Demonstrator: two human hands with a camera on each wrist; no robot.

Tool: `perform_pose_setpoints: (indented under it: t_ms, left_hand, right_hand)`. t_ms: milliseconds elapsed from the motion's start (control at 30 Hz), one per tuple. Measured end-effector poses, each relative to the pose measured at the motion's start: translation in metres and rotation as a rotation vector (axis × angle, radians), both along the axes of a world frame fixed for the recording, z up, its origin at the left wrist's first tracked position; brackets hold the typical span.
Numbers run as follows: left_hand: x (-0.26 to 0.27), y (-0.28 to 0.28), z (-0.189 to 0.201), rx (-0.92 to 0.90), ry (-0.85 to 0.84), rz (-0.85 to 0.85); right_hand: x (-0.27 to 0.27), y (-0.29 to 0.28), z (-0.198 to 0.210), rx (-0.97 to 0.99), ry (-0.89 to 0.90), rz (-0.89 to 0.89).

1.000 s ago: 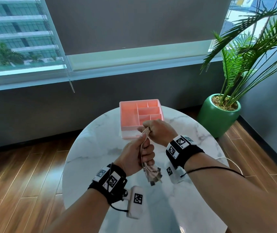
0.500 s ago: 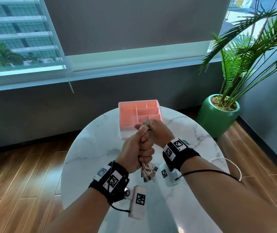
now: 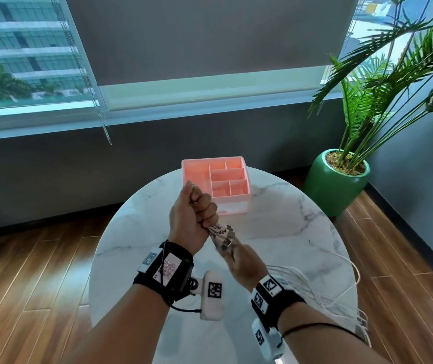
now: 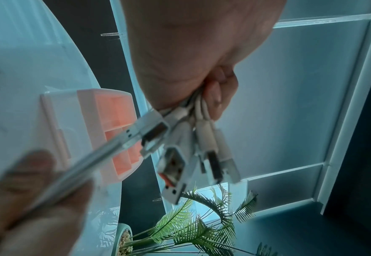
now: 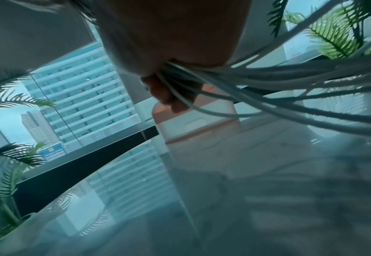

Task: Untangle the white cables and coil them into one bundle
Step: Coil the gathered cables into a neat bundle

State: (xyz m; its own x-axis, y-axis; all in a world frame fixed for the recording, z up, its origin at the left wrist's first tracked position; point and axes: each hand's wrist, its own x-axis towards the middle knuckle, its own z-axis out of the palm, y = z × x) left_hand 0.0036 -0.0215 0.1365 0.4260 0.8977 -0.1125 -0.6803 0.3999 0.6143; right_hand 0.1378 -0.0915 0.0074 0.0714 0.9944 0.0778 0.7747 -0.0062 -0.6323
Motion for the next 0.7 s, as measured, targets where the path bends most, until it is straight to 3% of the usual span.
perform_pose_setpoints:
  t_ms: [167,300,467,700]
  left_hand:
    - [0.006,0.011,-0.001,0.010,0.029,0.228]
    - [0.005,0.014,-0.024,0.185,0.200,0.327]
    - [-0.001,0.018,-0.051,0.347,0.362,0.327]
    - [-0.001,0.007,-0.061,0.512,0.580,0.226]
  right_hand:
    - [-0.014,-0.015,0.004,-0.256,0.104,0.112]
    - [-0.013,-0.016,0.027,-0.401,0.107,0.197]
    - [-0.003,-0.013,0.056,-0.518,-0.061,0.342]
    - [0.005,-0.009,0.086,-0.695,-0.023,0.314]
